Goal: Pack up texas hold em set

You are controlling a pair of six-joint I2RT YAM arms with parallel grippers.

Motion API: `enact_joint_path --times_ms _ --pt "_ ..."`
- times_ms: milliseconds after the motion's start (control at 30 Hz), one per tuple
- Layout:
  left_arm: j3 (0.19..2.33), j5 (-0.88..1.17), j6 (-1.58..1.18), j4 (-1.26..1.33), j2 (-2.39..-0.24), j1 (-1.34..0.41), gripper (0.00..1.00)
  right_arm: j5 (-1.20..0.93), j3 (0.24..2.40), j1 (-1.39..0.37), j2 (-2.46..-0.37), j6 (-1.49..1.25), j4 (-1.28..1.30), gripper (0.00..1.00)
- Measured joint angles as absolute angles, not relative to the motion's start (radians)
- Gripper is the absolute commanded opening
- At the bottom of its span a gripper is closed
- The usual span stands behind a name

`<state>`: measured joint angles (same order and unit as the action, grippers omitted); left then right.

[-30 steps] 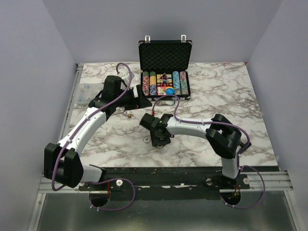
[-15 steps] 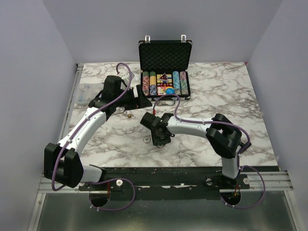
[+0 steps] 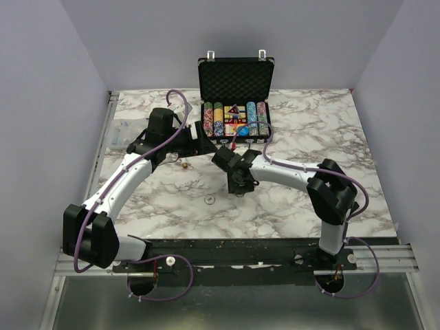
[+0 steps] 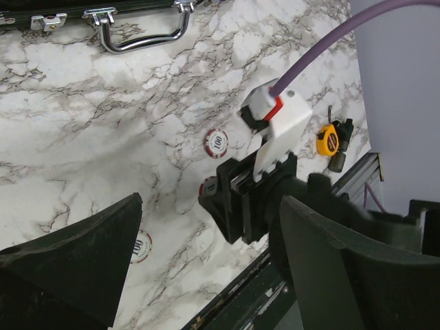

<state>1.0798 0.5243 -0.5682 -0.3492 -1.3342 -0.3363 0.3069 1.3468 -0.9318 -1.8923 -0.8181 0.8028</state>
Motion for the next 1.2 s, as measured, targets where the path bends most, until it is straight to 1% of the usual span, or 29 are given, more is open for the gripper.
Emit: enact_joint_path --times_ms 233,467,1200 --pt "1.08 0.524 -0.568 -0.349 -1.334 -0.342 0.81 0.342 1.334 -0.823 -1.829 -0.783 0.805 0.44" --pt "1.08 0.524 -0.568 -0.349 -1.334 -0.342 0.81 0.356 1.333 -0.746 -1.826 -0.737 0.803 0.44" --pt "1.08 0.525 -0.569 -0.348 -1.335 -0.342 0.81 0.347 1.34 -0.731 -1.902 -0.679 0.773 0.46"
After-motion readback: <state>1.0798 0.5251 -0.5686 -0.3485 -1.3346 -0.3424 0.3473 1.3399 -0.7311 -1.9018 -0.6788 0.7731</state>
